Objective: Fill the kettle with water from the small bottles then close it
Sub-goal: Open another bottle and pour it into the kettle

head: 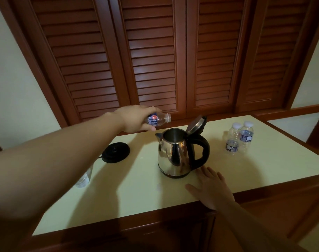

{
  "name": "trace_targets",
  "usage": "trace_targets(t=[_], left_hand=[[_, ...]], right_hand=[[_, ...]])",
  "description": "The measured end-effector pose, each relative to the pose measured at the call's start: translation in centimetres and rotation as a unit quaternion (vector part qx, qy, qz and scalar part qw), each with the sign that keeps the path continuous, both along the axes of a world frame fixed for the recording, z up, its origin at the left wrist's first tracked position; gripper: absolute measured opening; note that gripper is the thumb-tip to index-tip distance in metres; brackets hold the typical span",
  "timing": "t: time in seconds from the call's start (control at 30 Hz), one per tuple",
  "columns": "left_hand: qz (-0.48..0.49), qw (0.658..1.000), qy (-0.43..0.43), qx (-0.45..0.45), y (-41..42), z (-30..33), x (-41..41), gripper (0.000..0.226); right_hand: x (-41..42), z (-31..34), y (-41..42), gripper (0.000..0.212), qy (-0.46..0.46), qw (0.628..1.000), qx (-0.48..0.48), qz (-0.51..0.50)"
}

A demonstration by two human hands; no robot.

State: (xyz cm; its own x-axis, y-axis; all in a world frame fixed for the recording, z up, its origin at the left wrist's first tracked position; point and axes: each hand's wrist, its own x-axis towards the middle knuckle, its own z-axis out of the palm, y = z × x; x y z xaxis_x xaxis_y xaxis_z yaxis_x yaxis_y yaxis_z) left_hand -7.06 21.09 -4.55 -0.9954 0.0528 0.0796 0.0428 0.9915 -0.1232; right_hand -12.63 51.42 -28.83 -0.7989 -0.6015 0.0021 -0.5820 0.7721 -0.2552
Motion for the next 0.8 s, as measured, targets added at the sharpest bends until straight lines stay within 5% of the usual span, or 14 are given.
trace_targets(t=[0.3, 0.47, 0.8], left_hand=[[0.067, 0.955, 0.094, 0.275, -0.4, -11.4, 8.4, 0.071], [0.091, 0.94, 0.095, 0.316, 0.0, -16.5, 12.1, 0.07], [0.086, 0.938, 0.071, 0.327, -1.2, -19.0, 14.9, 0.075]], right_hand=[[0.6, 0.4, -0.5, 0.092, -0.003, 1.0, 0.014, -0.022], [3.0, 1.5, -2.7, 0.061, 0.068, 0.997, 0.0, -0.022], [5.6, 3.5, -10.0, 0.044, -0.049, 0.989, 0.024, 0.138]])
